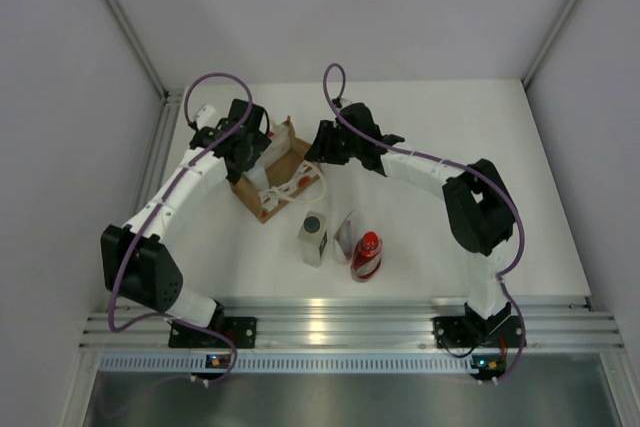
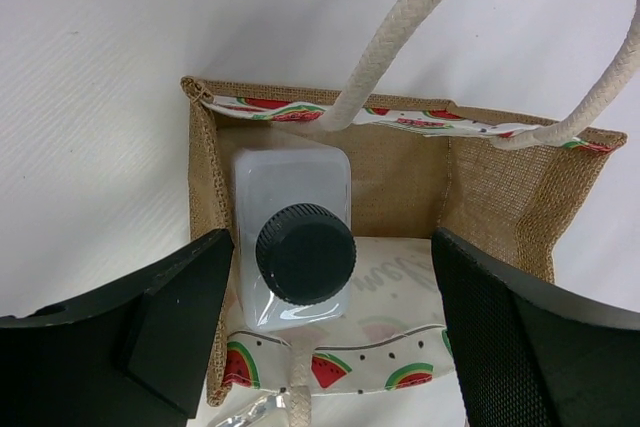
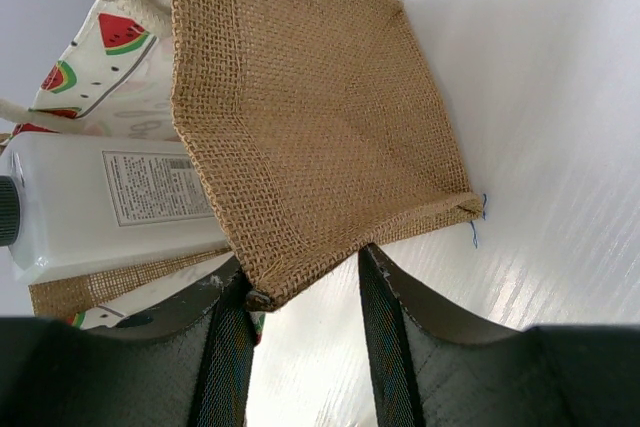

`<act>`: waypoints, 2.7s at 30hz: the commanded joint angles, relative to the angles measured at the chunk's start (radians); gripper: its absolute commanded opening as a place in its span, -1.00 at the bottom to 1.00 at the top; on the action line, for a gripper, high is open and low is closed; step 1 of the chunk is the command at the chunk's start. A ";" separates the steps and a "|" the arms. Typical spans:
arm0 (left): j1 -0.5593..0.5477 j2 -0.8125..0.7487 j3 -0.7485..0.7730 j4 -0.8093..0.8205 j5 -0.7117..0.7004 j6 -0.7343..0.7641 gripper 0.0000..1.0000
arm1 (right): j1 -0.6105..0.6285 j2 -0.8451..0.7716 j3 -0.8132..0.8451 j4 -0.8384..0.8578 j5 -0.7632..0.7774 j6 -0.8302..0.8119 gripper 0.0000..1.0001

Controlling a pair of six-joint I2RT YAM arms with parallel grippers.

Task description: Take the personal care products out of the canvas bag

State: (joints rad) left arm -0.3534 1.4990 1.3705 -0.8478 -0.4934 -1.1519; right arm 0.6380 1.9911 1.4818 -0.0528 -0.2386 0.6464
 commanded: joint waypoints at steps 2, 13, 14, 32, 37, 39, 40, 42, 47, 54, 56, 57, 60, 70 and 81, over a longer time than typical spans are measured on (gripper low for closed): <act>0.002 0.024 -0.014 0.049 0.003 -0.011 0.70 | -0.014 0.002 0.040 -0.012 -0.008 -0.021 -0.18; 0.002 0.018 -0.013 0.056 -0.004 -0.002 0.69 | -0.014 0.005 0.043 -0.012 -0.013 -0.019 -0.18; 0.002 0.018 -0.014 0.055 -0.004 0.000 0.69 | -0.012 0.006 0.041 -0.012 -0.013 -0.019 -0.18; 0.002 -0.054 -0.014 0.053 -0.070 0.084 0.68 | -0.014 0.012 0.046 -0.010 -0.016 -0.014 -0.18; 0.002 -0.028 0.010 0.056 -0.080 0.107 0.68 | -0.012 0.012 0.046 -0.012 -0.019 -0.014 -0.18; 0.004 -0.023 0.018 0.059 -0.091 0.115 0.68 | -0.012 0.008 0.043 -0.012 -0.018 -0.017 -0.18; 0.007 -0.016 0.021 0.062 -0.094 0.119 0.68 | -0.012 0.008 0.043 -0.012 -0.019 -0.017 -0.18; 0.010 -0.010 0.024 0.064 -0.094 0.121 0.68 | -0.012 0.006 0.041 -0.012 -0.018 -0.019 -0.18; 0.016 0.013 0.019 0.095 -0.099 0.147 0.69 | -0.014 0.008 0.044 -0.012 -0.021 -0.017 -0.18; 0.017 0.015 -0.024 0.159 -0.096 0.172 0.69 | -0.012 0.008 0.046 -0.012 -0.021 -0.017 -0.18; 0.019 0.009 -0.040 0.177 -0.090 0.179 0.69 | -0.012 0.009 0.046 -0.013 -0.019 -0.019 -0.18; 0.019 0.003 -0.042 0.190 -0.088 0.185 0.69 | -0.012 0.009 0.048 -0.013 -0.021 -0.019 -0.17; 0.019 -0.005 -0.041 0.191 -0.094 0.193 0.69 | -0.012 0.011 0.048 -0.012 -0.021 -0.017 -0.18; 0.031 -0.006 -0.085 0.194 -0.077 0.161 0.70 | -0.012 0.009 0.044 -0.013 -0.024 -0.016 -0.17; 0.031 0.009 -0.131 0.191 -0.022 0.141 0.68 | -0.012 0.015 0.044 -0.013 -0.025 -0.016 -0.18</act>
State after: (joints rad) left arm -0.3286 1.5173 1.2583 -0.6720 -0.5335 -0.9962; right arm 0.6380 1.9911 1.4818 -0.0532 -0.2512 0.6464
